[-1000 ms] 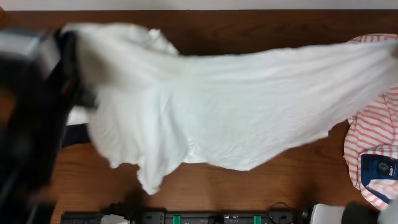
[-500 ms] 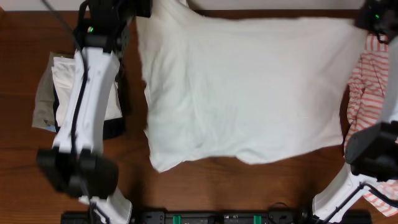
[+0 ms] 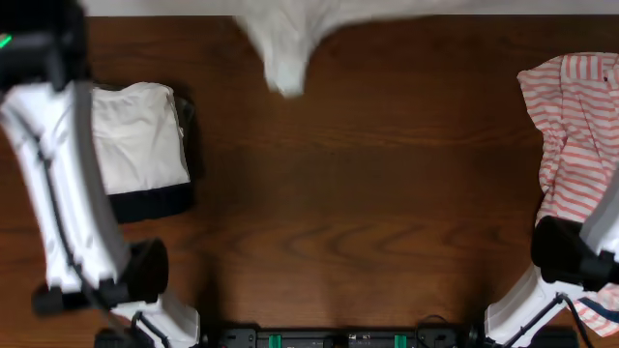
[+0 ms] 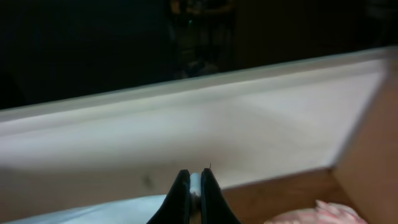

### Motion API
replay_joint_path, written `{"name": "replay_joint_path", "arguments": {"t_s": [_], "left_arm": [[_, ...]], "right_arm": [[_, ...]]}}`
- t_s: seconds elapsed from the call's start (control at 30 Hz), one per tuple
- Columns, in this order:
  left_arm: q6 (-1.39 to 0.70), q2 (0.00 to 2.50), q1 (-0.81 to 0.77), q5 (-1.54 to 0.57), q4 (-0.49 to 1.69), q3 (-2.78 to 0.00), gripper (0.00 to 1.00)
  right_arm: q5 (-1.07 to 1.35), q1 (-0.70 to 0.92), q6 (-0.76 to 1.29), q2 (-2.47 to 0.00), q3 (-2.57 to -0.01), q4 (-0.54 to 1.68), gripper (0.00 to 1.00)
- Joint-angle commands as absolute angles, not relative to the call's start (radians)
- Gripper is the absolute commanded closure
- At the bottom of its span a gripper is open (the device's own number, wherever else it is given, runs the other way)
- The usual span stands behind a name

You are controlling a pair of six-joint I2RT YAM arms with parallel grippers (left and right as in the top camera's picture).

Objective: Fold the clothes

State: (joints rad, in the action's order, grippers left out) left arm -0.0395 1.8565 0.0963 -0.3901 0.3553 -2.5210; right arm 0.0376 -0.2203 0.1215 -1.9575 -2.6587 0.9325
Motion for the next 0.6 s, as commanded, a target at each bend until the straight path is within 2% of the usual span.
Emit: {"name": "replay_joint_path", "arguments": {"t_s": [0.0, 0.07, 0.1, 0.3, 0.43, 0.57], "left_arm": [[-0.065, 1.838, 0.094, -0.553, 0.568, -2.552, 0.94], [-0.061, 1.832, 0.093, -0.569, 0.756, -2.552, 0.94], [-0.025, 1.834, 0.093, -0.568, 0.965, -2.55, 0.94], [0.118, 1.858, 0.093, -0.517, 1.503, -2.481, 0.94], [0.143, 1.864, 0.093, -0.445, 1.688, -2.4, 0.94], [0.142, 1.857, 0.093, -0.433, 1.689, -2.314, 0.94]], "right_arm": [[-0.059, -0.233, 0.089, -1.979, -2.654, 1.047, 0.99], [-0.088, -0.233, 0.088, -1.982, -2.637, 1.13, 0.99], [-0.131, -0.234, 0.079, -1.982, -2.607, 1.209, 0.99], [-0.244, -0.253, 0.065, -1.982, -2.455, 1.431, 0.99], [-0.244, -0.276, 0.062, -1.982, -2.302, 1.496, 0.99], [-0.244, -0.298, 0.065, -1.982, -2.146, 1.527, 0.99]]}}
